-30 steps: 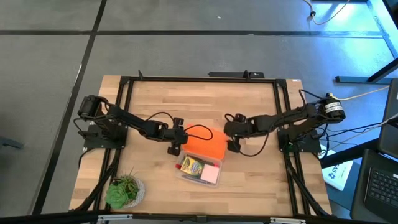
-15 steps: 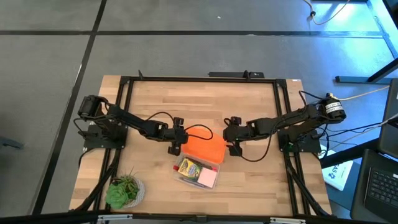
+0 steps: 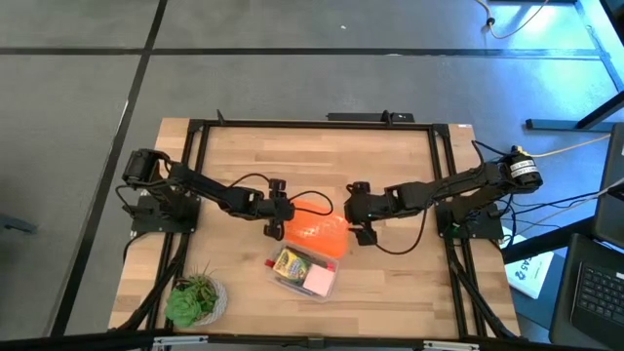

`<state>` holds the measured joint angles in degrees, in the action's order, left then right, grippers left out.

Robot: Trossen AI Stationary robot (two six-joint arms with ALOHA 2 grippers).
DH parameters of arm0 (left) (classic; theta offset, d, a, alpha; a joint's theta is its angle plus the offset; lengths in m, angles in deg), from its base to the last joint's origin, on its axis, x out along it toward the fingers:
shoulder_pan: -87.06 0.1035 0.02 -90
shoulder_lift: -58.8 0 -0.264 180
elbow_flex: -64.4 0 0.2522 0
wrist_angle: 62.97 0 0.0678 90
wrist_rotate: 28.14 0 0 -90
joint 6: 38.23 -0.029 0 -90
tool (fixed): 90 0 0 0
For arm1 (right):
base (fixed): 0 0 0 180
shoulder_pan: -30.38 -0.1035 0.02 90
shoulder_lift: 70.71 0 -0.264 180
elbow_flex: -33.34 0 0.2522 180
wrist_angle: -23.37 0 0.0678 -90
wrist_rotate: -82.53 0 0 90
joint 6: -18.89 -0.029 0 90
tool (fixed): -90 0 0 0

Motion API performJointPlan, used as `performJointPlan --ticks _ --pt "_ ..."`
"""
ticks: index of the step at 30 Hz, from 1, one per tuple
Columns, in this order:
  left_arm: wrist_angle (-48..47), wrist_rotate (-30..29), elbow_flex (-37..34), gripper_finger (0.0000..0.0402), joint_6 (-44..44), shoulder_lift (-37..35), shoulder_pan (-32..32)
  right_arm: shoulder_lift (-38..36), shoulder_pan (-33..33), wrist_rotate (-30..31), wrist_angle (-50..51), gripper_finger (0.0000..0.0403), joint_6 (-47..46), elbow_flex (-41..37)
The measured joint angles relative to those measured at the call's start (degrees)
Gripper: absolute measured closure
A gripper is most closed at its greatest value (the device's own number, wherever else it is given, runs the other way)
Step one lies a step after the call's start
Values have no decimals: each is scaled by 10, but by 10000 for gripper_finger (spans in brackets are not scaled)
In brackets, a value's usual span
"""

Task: Pack school essentials
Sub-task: Close the orange supply box

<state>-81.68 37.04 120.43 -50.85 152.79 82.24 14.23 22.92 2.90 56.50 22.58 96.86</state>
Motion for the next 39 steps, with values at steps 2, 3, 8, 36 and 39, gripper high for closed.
performJointPlan --ticks 2,3,8,36,39 --pt "1 -2 0 237 0 0 0 0 0 -2 -3 21 -1 0" --pt "0 -2 0 237 0 -2 0 0 0 -2 -3 21 -1 0" --pt "-4 -4 -1 237 0 -20 -3 0 0 -2 -3 21 -15 -2" --pt "-40 -69 0 237 -10 -76 -57 0 1 -121 -39 21 13 39" --pt "-64 -80 0 237 -10 -103 -57 0 -2 -124 -39 21 13 45"
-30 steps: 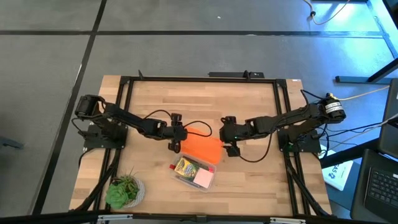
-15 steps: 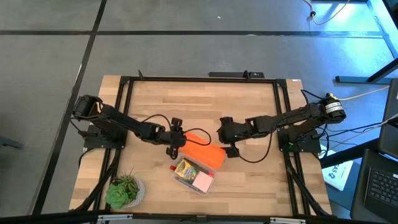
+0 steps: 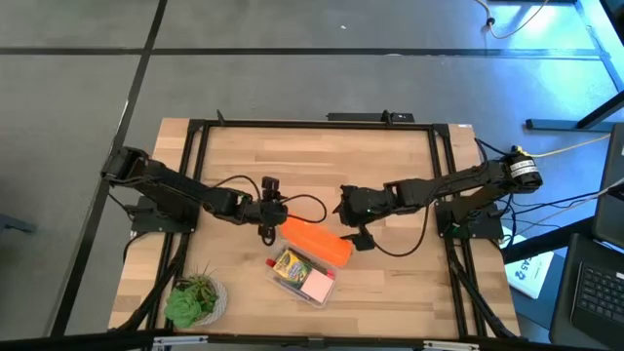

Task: Pack school essentials
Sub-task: Close the orange supply box, then move the orange supply box to the center of the table

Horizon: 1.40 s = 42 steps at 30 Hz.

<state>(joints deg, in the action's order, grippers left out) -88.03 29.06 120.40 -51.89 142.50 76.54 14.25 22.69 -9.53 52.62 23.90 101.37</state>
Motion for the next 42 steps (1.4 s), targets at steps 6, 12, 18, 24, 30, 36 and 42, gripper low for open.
performJointPlan --ticks 6,12,18,24,30,36,42 --pt "-59 0 0 237 16 -63 0 0 -17 -1 -11 21 0 17" --pt "-106 0 0 237 31 -127 -1 3 -47 -2 -66 21 -2 18" --pt "-120 0 0 237 30 -182 -16 25 -78 -2 -117 21 -2 19" --pt "-123 4 -1 237 33 -212 -45 78 -98 -2 -153 21 -25 18" --pt "-115 93 -1 237 93 -212 -75 91 -107 28 -165 21 -42 18" --pt "-50 184 -1 237 103 -169 -116 81 -124 60 -172 21 -48 18" --pt "4 212 -1 237 103 -119 -156 85 -141 61 -194 21 -65 18"
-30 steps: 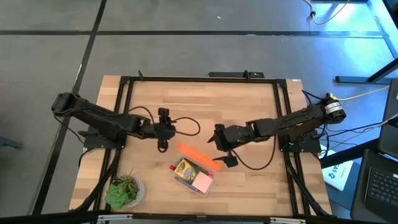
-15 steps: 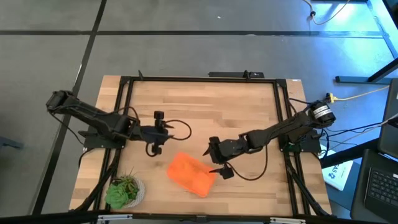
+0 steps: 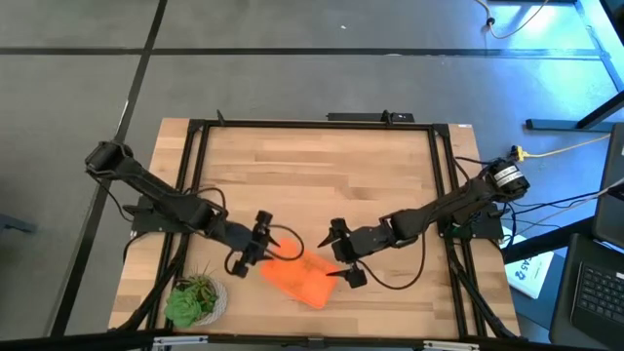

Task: Pack school essentials
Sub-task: Move the orange supply box to the center of the table

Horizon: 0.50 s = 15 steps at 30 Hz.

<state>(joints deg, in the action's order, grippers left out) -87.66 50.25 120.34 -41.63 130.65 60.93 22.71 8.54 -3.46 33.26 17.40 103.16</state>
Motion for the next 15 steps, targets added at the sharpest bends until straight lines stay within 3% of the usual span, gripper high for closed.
performJointPlan --ticks 15 --pt "117 6 0 237 3 139 -46 0 -13 24 -1 21 -14 0"
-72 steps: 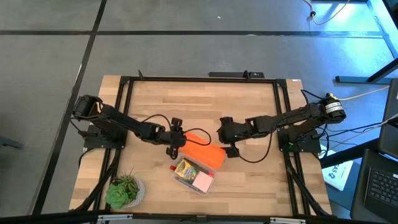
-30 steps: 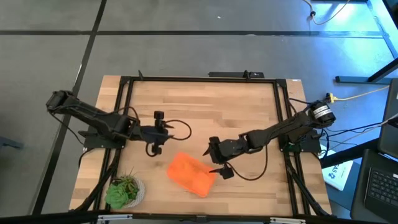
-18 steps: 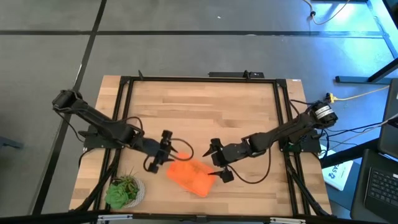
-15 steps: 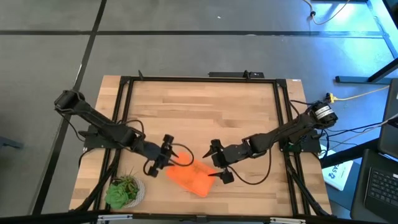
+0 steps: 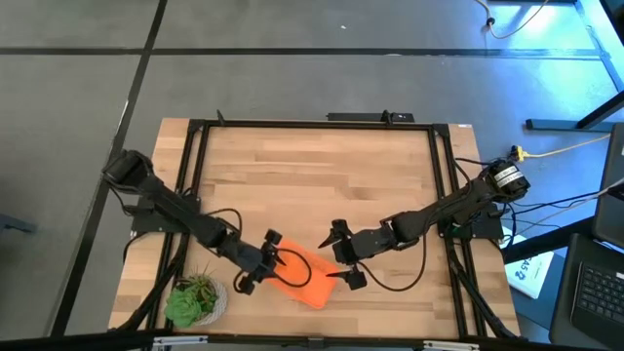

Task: Pack school essentials
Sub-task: Move the orange supply box to the center of the table

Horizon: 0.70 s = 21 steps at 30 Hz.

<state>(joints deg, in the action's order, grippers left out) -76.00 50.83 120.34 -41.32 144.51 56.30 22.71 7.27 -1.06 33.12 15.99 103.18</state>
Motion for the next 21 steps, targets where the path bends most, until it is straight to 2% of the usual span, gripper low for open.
performJointPlan --ticks 13,21 --pt "33 -17 4 237 52 65 13 0 0 0 1 21 1 0" --pt "34 -32 3 237 78 68 70 0 0 0 13 21 -14 0"
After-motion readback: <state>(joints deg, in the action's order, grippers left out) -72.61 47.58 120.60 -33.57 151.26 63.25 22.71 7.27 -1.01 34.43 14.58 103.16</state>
